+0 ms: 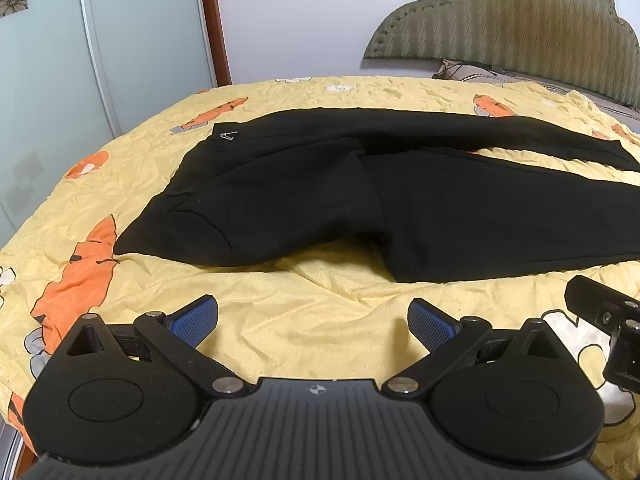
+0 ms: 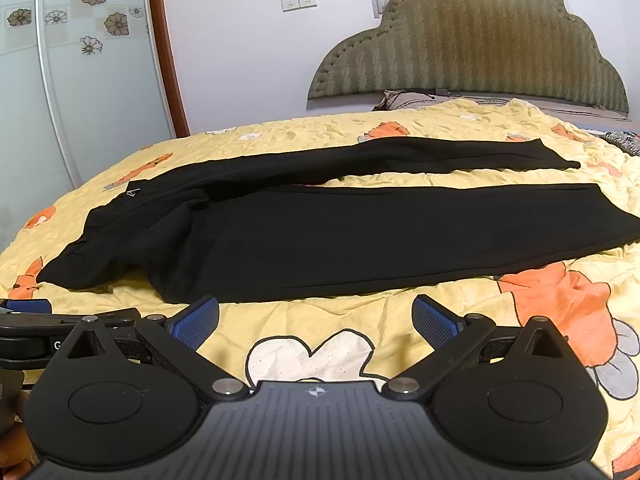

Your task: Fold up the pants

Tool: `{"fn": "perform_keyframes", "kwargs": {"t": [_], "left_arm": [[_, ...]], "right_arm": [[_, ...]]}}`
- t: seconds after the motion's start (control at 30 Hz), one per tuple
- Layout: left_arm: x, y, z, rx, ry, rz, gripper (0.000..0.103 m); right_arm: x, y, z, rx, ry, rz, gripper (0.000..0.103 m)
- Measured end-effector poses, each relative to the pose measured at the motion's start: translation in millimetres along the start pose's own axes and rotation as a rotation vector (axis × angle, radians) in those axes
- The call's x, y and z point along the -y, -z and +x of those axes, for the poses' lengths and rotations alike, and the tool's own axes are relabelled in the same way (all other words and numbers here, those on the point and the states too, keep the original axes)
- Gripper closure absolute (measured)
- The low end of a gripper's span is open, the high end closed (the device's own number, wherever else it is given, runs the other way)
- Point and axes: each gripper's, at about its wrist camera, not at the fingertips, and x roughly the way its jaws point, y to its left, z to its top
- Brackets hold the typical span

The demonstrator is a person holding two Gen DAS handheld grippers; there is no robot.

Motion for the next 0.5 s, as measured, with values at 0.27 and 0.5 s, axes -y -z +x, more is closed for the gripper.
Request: {"fn": "perform_keyframes", "kwargs": {"t": [0.27,0.5], "left_arm": [[-13.4,-14.2,0.5,0.01,0.052,-0.043,0.0],[-70.6,-59.2,20.1,0.025,0.054,-0.143,0.0]], "right_arm": [[-2.3,-27.8,-6.7,0.167,-0.103,-0.095,0.0],[-29.8,-101.2,44.6,0.176,-0.278,-0.401,0.0]]}}
